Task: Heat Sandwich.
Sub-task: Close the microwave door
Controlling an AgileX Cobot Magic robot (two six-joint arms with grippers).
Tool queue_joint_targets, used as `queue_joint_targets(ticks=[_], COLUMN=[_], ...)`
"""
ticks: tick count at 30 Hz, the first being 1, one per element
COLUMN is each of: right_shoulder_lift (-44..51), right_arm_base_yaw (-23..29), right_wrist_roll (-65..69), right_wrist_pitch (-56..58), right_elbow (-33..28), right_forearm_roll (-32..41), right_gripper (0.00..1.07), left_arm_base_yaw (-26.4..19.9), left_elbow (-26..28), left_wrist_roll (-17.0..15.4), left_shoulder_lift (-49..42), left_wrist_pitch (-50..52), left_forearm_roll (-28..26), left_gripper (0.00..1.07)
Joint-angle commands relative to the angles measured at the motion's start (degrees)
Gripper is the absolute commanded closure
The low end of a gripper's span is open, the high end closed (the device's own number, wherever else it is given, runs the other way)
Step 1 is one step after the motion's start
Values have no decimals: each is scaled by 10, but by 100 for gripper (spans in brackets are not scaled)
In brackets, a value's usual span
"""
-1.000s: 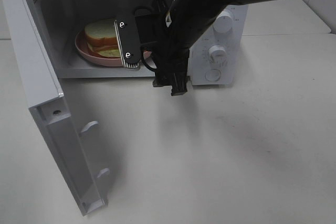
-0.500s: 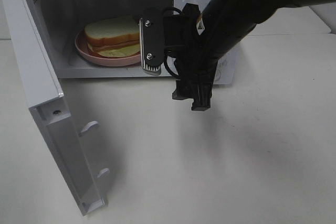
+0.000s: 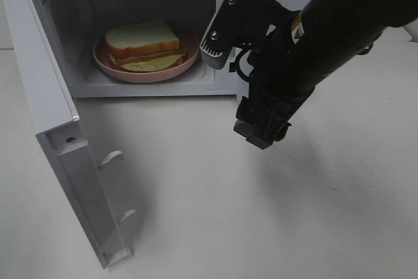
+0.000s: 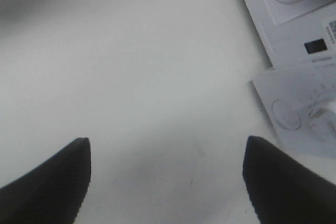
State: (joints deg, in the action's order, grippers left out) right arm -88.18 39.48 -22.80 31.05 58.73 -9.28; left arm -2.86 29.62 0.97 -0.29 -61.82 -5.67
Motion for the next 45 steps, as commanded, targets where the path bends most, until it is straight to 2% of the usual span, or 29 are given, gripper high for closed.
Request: queue_joint_targets(ticks=[1,8,15,36,45], right_shoulder_lift=[45,109,190,368,482], right_arm_base_yaw=[-1,-1,-1,-1,-2], right_wrist_roll=[70,138,196,246,251], right_wrist_pitch=[7,22,93,296,351], right_elbow=[-33,-80,-123,-123,-123], right_forearm_roll=[1,24,24,22,18], right_gripper=[30,31,31,31,31], left_arm_base_yaw=[3,3,3,3,3], left_elbow=[-2,-2,-2,-2,-2], left_wrist_roll=[-2,-2,-2,-2,-2], left_shoulder_lift=[-11,-11,-11,-11,-11], left_wrist_pitch=[6,6,6,6,6], left_forearm_roll=[-6,-6,-6,-6,-6], left_gripper=[9,9,9,9,9])
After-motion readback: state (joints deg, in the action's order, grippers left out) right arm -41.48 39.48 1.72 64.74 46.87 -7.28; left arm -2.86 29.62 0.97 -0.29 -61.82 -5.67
